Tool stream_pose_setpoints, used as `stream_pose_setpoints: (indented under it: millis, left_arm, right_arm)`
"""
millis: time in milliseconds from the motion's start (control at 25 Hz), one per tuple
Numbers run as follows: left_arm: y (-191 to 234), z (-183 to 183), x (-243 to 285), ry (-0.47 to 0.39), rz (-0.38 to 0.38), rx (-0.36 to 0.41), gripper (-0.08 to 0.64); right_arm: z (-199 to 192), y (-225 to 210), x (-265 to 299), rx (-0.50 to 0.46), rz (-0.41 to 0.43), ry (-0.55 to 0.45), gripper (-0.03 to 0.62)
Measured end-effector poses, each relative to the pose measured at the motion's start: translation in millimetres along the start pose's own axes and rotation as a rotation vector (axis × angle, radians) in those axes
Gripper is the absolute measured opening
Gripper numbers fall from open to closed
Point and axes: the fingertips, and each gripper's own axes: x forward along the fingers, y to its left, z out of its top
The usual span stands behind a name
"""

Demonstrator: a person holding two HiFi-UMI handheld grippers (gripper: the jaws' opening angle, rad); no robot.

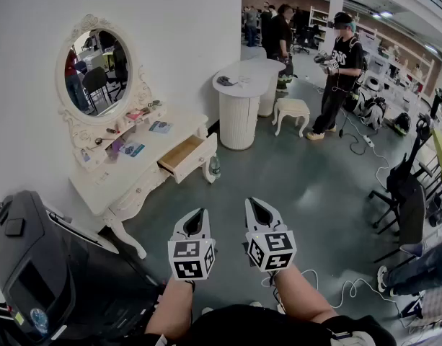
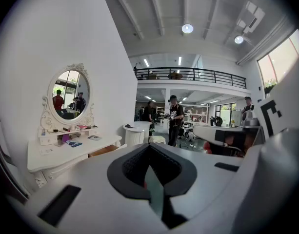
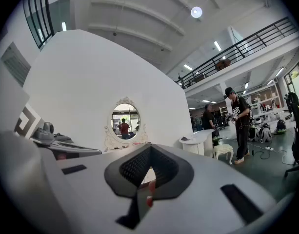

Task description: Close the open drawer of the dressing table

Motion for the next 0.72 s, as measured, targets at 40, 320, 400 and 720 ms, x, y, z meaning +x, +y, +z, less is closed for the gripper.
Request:
stream_pose_setpoints:
  millis: [40,320,400,720]
  left_arm:
    - [2.7,0.7,-1.4,-0.002,0.0,-0.001,0.006]
    - [30.6,-4.5,-11.4,0.001,-0.008,0.0,0.006]
    - [37.4,-6.2,-14.3,0.001,-0.018,0.0,0.006]
    - [62.7,-11.7,-29.2,0.01,-0.064,0.009,0.006]
  right_arm:
    - [-0.1,2.9,1.0,0.004,-0.001,-0.001,0.008]
    - [-3.0,32.6,10.0,0.016,-0.008,-0.022,0.008]
    - [-2.9,42.1,11.4,0.006,-0.015,-0.027,0.008]
    - [-8.5,80.7,16.6,-0.003,-0.041,-0.027,0.009]
